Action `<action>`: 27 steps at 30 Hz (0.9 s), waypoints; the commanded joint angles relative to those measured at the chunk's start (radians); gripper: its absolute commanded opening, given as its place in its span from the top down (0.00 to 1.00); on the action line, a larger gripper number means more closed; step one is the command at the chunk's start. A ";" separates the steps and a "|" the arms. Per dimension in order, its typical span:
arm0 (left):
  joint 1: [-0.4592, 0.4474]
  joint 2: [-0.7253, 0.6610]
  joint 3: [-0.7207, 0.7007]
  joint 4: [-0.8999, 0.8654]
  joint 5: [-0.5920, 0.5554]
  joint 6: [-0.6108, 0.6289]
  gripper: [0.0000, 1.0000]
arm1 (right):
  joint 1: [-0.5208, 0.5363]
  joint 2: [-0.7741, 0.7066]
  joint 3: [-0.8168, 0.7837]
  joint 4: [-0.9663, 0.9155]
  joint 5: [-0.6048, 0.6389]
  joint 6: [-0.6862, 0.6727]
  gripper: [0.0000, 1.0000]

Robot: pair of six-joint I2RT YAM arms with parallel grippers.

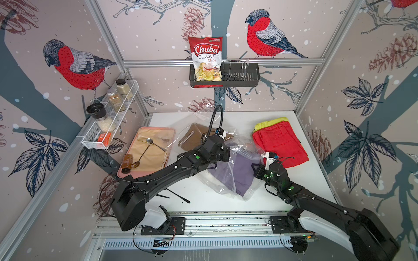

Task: Take the trousers out of the vacuum bag
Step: Take out the trousers from the vacuum bag.

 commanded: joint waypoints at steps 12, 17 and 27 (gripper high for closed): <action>-0.001 0.103 0.011 0.082 0.047 -0.017 1.00 | 0.008 -0.433 0.127 -0.471 0.020 -0.043 1.00; -0.003 0.134 0.009 0.098 0.066 -0.026 1.00 | 0.008 -0.471 0.187 -0.540 0.022 -0.041 1.00; -0.003 0.210 -0.016 0.143 0.077 -0.038 0.88 | 0.008 -0.547 0.329 -0.680 0.068 -0.067 1.00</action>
